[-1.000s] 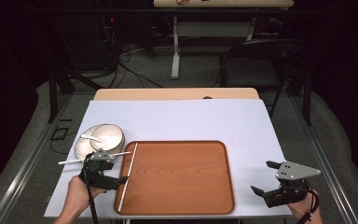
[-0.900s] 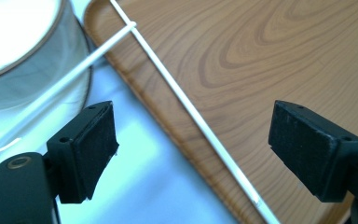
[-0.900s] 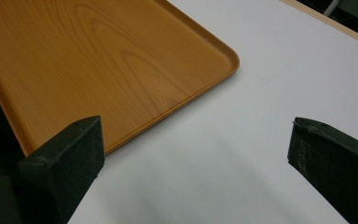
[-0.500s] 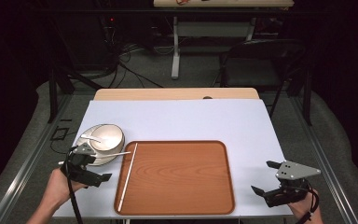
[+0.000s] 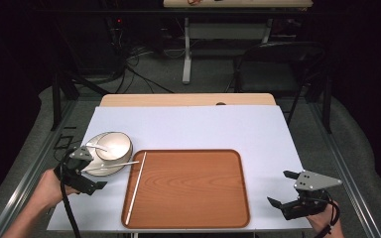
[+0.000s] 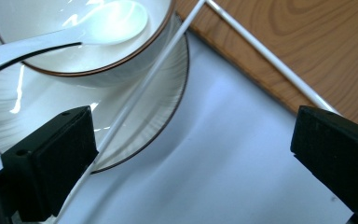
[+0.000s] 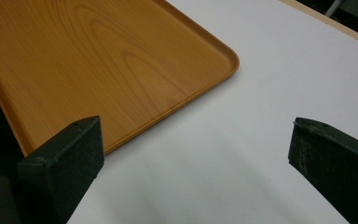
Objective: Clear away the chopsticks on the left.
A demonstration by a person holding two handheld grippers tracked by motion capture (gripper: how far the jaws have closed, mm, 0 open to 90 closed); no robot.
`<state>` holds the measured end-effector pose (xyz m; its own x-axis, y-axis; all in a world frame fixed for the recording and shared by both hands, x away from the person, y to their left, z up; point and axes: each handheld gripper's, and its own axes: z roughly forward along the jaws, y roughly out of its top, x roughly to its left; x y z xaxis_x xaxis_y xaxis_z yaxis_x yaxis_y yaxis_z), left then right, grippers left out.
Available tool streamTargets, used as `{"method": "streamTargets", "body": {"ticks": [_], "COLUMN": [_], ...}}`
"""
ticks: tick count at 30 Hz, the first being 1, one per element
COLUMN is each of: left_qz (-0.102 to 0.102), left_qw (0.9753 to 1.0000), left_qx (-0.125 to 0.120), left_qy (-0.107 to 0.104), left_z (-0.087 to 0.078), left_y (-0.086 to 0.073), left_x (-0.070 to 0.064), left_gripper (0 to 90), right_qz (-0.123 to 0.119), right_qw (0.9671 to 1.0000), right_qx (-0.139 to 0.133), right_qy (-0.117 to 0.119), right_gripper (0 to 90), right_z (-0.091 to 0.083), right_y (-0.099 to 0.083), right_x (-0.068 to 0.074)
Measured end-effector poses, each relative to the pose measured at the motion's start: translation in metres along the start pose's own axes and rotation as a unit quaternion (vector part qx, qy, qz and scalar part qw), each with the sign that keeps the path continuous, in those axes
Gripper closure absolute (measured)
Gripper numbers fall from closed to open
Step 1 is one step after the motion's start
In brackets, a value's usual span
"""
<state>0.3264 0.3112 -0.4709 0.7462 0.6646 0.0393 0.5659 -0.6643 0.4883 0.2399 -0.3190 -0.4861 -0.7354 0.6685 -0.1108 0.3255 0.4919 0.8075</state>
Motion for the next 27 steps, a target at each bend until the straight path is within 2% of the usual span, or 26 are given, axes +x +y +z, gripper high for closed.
{"method": "streamTargets", "body": {"ticks": [4, 7, 12, 17, 21, 23, 27], "left_qz": [0.006, 0.016, 0.018, 0.023, 0.022, 0.025, 0.028], "left_qw": [0.9999, 0.9996, 0.9992, 0.9988, 0.9982, 0.9981, 0.9979], "left_qx": [0.004, 0.008, 0.021, 0.039, 0.052, 0.052, 0.055], "left_qy": [0.012, 0.02, 0.03, 0.02, 0.022, 0.022, 0.017], "left_z": [-0.003, -0.004, 0.0, 0.009, 0.018, 0.019, 0.026], "left_y": [0.001, 0.001, 0.002, 0.002, 0.003, 0.003, 0.004], "left_x": [0.013, 0.019, 0.026, 0.034, 0.039, 0.04, 0.043], "left_gripper": [0.0, 0.0, 2.0, 2.1, 2.7, 6.2, 22.8], "right_qz": [-0.003, -0.002, -0.003, -0.003, -0.003, -0.003, -0.004], "right_qw": [1.0, 1.0, 1.0, 1.0, 1.0, 1.0, 1.0], "right_qx": [0.0, -0.001, -0.002, -0.003, -0.004, -0.004, -0.001], "right_qy": [0.0, 0.0, 0.001, -0.001, -0.001, -0.001, 0.001], "right_gripper": [2.5, 2.3, 1.3, 0.0, 0.0, 0.0, 0.0], "right_z": [0.0, 0.0, 0.0, 0.0, 0.0, 0.0, 0.001], "right_y": [0.001, 0.001, 0.001, 0.001, 0.001, 0.001, 0.001], "right_x": [0.0, 0.0, 0.0, 0.0, 0.0, 0.0, 0.0]}}
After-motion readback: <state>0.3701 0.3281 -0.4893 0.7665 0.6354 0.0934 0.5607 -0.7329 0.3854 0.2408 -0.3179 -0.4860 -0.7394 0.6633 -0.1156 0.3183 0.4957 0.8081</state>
